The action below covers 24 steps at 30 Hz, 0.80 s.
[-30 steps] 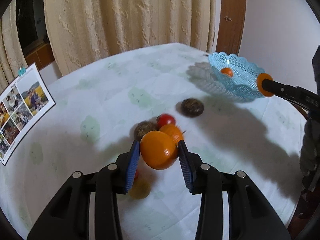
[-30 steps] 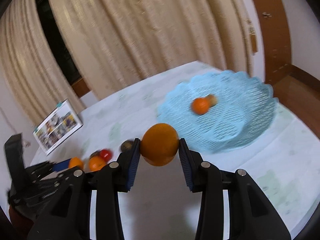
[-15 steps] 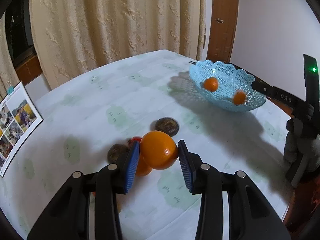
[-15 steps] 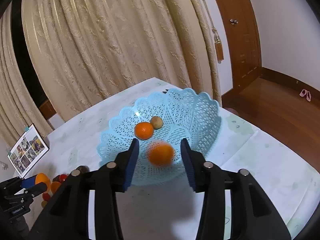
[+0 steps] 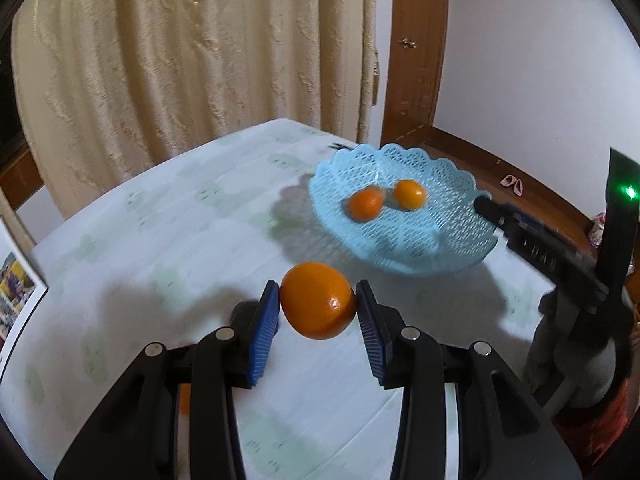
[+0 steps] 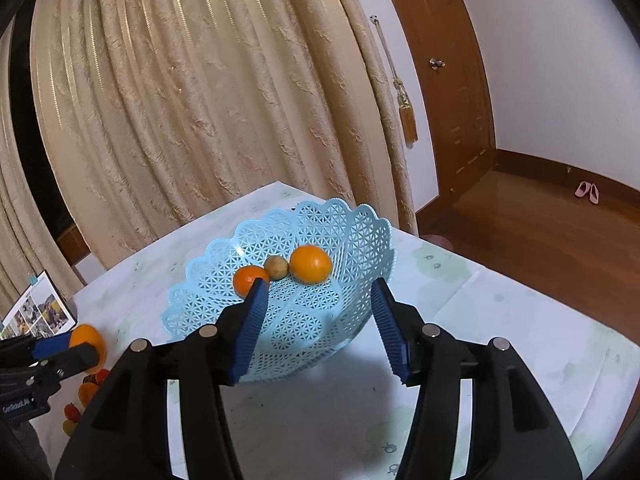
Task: Organize fruits
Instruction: 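Place the tangerine in the blue basket with the left gripper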
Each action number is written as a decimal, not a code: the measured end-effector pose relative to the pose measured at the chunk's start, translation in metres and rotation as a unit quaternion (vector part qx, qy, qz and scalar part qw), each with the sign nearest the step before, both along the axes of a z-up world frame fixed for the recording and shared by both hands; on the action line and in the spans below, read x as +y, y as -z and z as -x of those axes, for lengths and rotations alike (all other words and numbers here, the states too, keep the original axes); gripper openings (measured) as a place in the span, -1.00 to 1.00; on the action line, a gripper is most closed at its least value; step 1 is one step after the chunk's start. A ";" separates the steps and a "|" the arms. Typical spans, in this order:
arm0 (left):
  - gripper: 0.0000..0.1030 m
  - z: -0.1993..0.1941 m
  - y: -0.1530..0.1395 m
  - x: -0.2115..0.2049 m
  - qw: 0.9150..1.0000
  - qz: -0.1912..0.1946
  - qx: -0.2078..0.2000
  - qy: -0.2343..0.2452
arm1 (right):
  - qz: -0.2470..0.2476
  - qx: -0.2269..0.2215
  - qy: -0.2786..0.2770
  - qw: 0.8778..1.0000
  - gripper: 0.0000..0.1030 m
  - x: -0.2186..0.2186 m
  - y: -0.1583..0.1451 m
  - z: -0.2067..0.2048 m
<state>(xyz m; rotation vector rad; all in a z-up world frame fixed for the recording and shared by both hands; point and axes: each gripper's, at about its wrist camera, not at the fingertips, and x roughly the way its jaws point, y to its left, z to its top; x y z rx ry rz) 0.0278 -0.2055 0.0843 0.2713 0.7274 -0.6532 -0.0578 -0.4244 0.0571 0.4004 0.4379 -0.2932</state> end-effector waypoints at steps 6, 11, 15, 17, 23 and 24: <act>-0.23 -0.011 0.002 -0.034 1.000 0.008 0.010 0.020 | -0.020 -0.006 0.019 1.000 0.18 -0.009 0.003 0.003; -0.23 -0.020 0.007 -0.059 0.999 0.006 0.021 0.031 | -0.030 -0.008 0.028 0.999 0.21 -0.013 0.005 0.005; -0.22 -0.024 0.007 -0.069 0.999 0.013 0.028 0.036 | -0.033 -0.011 0.034 0.999 0.30 -0.014 0.005 0.007; -0.21 -0.024 0.006 -0.071 0.999 0.016 0.027 0.034 | -0.033 -0.010 0.035 0.999 0.31 -0.014 0.004 0.006; 0.23 -0.025 -0.003 -0.055 0.999 0.029 0.010 0.011 | -0.035 -0.014 0.040 0.998 0.39 -0.015 0.004 0.008; 0.24 -0.026 -0.006 -0.049 0.999 0.033 0.008 0.005 | -0.035 -0.015 0.040 0.998 0.39 -0.015 0.004 0.008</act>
